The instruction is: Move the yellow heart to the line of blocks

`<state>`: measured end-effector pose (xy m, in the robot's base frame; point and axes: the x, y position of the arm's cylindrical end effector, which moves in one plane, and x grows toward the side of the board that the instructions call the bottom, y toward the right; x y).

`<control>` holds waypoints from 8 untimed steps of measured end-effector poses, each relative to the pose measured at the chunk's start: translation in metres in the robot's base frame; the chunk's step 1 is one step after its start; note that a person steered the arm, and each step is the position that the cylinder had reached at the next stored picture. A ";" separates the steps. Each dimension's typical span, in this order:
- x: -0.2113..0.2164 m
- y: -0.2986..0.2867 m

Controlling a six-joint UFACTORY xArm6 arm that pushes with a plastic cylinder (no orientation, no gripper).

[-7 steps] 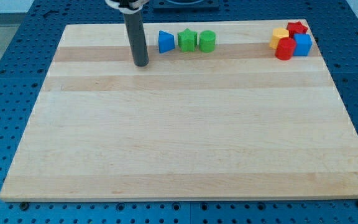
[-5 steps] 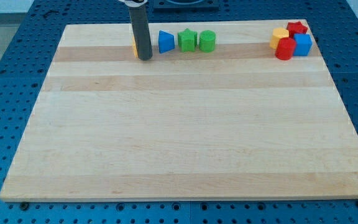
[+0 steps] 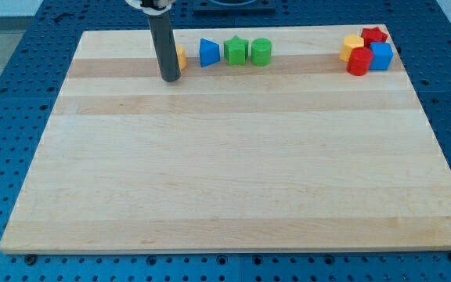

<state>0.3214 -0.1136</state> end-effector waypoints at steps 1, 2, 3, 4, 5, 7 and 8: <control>0.000 0.000; -0.017 0.000; -0.021 -0.001; -0.013 -0.004; -0.014 -0.052; -0.065 -0.065; -0.069 -0.065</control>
<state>0.2528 -0.1782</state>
